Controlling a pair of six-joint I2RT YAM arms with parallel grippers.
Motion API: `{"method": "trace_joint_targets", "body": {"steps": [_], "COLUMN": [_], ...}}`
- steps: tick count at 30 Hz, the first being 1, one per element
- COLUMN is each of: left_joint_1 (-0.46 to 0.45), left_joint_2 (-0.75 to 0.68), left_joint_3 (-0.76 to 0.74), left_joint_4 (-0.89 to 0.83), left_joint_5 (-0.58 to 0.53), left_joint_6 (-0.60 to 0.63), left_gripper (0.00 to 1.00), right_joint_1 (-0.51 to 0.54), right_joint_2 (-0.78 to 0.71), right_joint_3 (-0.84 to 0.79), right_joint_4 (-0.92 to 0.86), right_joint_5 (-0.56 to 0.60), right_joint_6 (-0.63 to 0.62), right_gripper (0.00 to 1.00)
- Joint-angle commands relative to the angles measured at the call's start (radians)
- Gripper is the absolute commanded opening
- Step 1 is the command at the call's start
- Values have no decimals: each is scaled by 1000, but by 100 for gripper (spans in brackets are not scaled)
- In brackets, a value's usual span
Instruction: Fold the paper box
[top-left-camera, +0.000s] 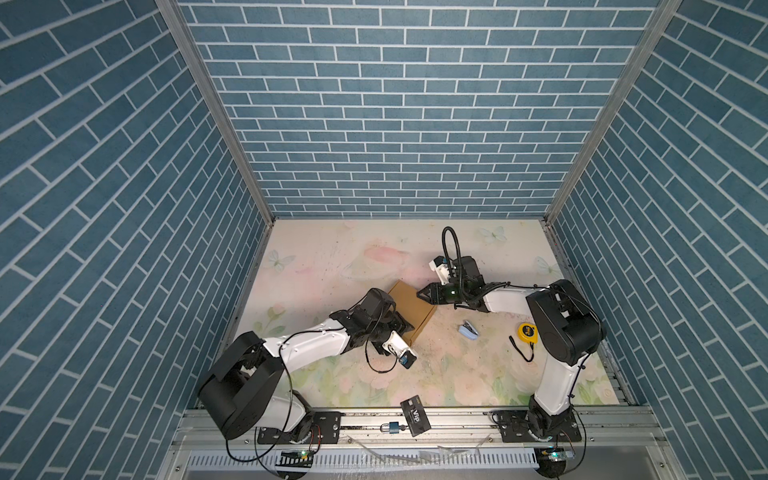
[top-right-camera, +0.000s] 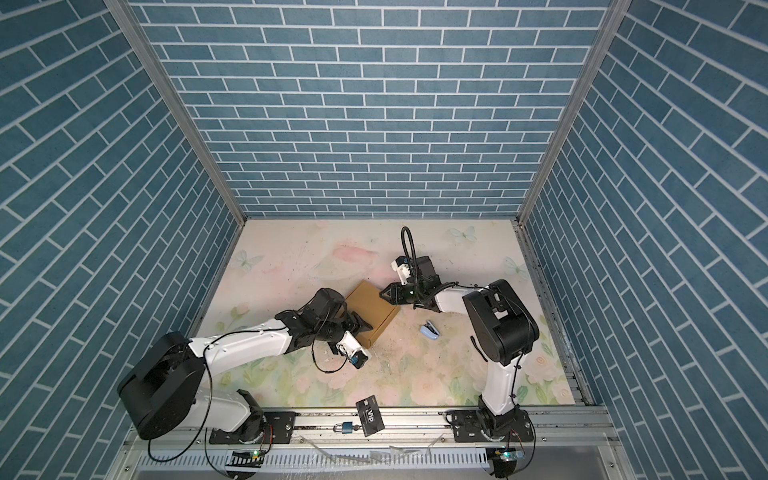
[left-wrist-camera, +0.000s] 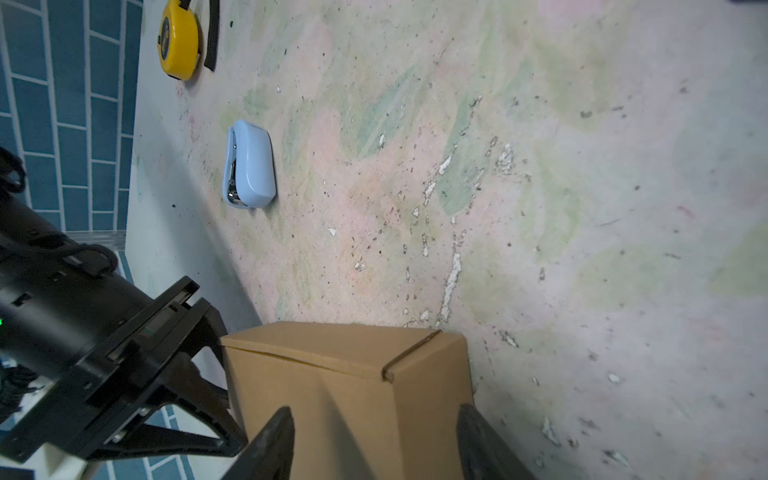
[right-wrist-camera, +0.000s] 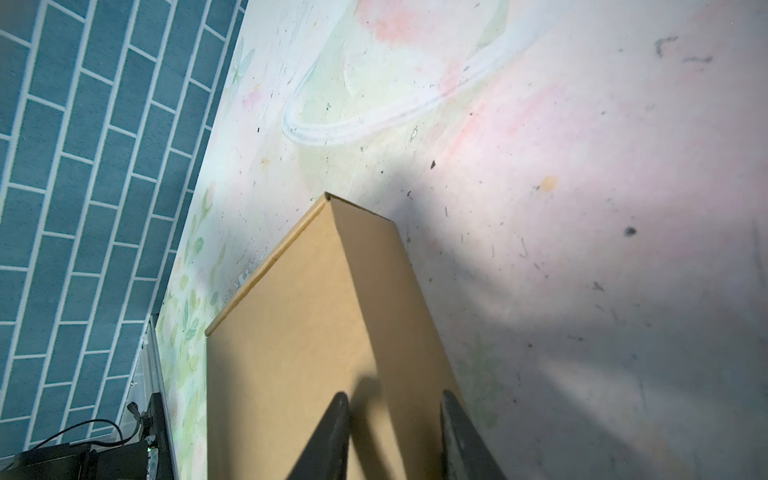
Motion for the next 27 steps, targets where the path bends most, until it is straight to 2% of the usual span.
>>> {"method": "trace_joint_targets", "body": {"steps": [1, 5, 8, 12, 22, 27], "left_joint_1": [-10, -27, -29, -29, -38, -44], "left_joint_2": [23, 36, 63, 107, 184, 194], "left_joint_3": [-13, -44, -57, -75, -112, -111], "left_joint_4": [27, 70, 164, 275, 523, 563], "left_joint_5": [-34, -44, -49, -91, -184, -198], "left_joint_6": [-52, -67, -154, -164, -246, -299], "left_gripper": [64, 65, 65, 65, 56, 54], "right_joint_1": [16, 31, 39, 52, 87, 90], "right_joint_2": [-14, -9, -5, -14, -5, -3], "right_joint_3": [-14, -12, -21, -50, -63, -83], "right_joint_4": [-81, -78, -75, -45, -46, -23], "right_joint_5": [70, 75, 84, 92, 108, 105], "right_joint_6": [19, 21, 41, 58, 72, 92], "right_gripper": [36, 35, 35, 34, 32, 32]}}
